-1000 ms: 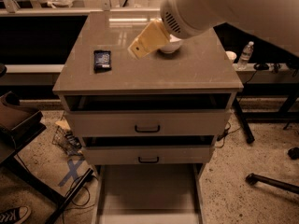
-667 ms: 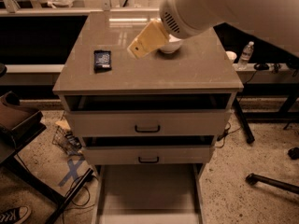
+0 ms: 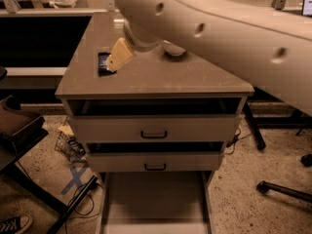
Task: Place rxbar blueberry into bottom drawer
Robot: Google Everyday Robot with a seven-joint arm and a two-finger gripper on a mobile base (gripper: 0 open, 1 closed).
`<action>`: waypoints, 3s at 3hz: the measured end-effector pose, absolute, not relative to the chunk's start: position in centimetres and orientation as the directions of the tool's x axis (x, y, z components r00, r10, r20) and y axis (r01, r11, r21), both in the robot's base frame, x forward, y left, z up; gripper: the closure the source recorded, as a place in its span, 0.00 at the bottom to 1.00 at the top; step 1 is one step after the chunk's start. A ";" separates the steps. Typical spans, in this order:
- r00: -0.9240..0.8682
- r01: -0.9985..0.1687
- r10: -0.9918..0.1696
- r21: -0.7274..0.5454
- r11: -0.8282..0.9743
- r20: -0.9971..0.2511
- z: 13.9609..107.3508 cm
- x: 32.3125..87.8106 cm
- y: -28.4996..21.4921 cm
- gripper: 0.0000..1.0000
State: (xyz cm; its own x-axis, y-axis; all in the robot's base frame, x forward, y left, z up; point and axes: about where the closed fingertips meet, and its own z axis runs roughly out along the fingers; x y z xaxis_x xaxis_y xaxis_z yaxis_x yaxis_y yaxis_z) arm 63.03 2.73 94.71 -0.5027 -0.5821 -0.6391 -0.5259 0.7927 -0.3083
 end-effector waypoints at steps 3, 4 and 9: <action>-0.702 -0.384 -0.324 -0.045 0.922 -0.635 88.7 70.9 11.4 0.00; -0.702 -0.384 -0.324 -0.045 0.922 -0.635 88.7 70.9 11.4 0.00; -0.857 -0.300 -0.237 0.070 0.951 -0.458 81.6 78.1 15.3 0.79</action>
Offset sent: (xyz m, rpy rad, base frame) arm 0.0833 0.1049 -0.0687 0.2339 0.1862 -0.2388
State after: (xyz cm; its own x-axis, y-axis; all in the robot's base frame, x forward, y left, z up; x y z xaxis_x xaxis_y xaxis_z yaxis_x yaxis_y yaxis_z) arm 78.13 15.28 81.64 -0.8571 -0.2368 -0.4576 -0.3002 0.9513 0.0701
